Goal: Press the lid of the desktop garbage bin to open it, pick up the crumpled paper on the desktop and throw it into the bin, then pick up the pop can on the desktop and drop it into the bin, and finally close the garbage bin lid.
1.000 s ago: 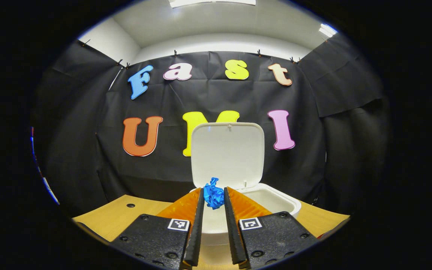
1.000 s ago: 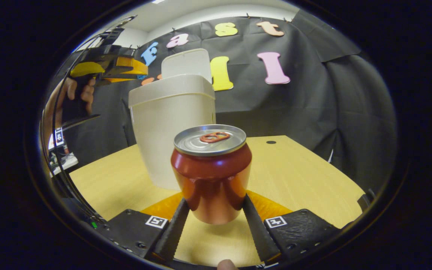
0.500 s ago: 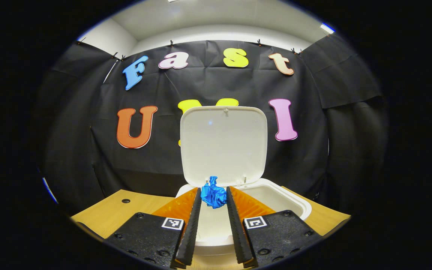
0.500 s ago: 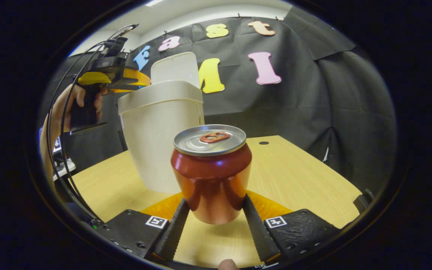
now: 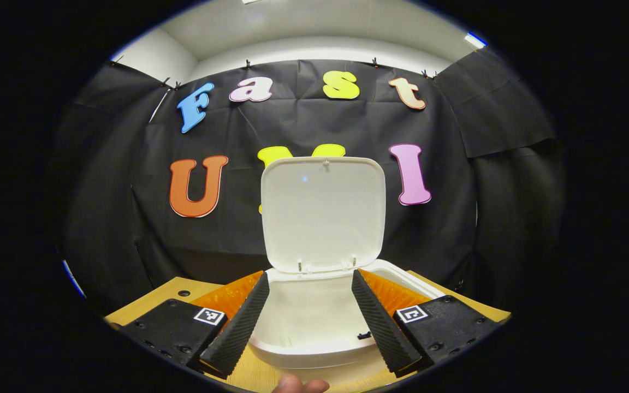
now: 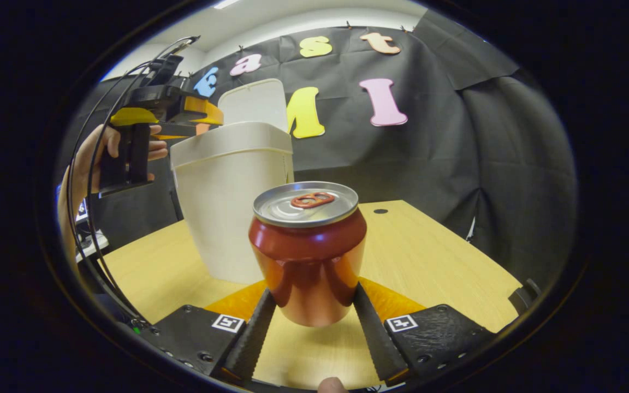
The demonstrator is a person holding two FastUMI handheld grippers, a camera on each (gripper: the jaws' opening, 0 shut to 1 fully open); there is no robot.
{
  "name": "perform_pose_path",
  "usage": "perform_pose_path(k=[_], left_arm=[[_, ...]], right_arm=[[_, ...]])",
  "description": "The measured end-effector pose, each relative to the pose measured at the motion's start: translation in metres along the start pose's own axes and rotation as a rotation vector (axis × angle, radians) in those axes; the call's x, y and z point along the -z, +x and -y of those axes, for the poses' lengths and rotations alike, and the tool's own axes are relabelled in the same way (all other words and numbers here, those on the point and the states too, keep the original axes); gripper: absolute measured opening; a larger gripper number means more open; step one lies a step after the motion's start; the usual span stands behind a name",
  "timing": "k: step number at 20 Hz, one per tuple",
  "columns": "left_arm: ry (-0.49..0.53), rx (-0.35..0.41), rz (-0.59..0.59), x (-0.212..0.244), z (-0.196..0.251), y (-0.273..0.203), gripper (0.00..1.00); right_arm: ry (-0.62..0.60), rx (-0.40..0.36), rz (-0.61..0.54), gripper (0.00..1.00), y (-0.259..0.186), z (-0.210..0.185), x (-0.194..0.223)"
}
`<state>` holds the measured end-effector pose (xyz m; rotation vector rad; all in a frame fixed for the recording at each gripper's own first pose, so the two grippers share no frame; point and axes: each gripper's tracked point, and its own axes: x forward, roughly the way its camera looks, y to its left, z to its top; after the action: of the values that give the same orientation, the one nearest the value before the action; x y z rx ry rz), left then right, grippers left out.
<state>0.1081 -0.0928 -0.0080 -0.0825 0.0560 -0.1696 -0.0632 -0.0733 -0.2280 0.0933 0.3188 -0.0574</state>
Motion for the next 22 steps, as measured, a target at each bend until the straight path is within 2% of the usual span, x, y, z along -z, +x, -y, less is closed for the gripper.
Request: perform_pose_path(k=[6, 10, 13, 16, 20, 22], left_arm=[[0.000, -0.005, 0.019, -0.005, -0.011, -0.018, 0.98], [0.039, -0.026, 0.042, -0.003, -0.027, -0.043, 0.98], [0.006, -0.026, 0.029, 0.017, -0.036, -0.067, 0.98], [-0.033, -0.049, 0.025, 0.036, -0.049, -0.092, 0.98], [-0.029, -0.090, -0.026, 0.071, -0.067, -0.112, 0.98], [-0.025, -0.114, -0.035, 0.080, -0.075, -0.120, 0.98]], right_arm=[[-0.037, 0.007, 0.006, 0.79, -0.005, 0.004, -0.012], [-0.057, -0.013, 0.034, 0.79, -0.007, -0.001, -0.038], [-0.084, -0.040, 0.064, 0.79, -0.007, -0.006, -0.070], [-0.108, -0.085, 0.106, 0.79, -0.008, -0.018, -0.109], [-0.135, -0.142, 0.151, 0.79, -0.005, -0.041, -0.151], [-0.131, -0.205, 0.164, 0.79, -0.002, -0.061, -0.174]])
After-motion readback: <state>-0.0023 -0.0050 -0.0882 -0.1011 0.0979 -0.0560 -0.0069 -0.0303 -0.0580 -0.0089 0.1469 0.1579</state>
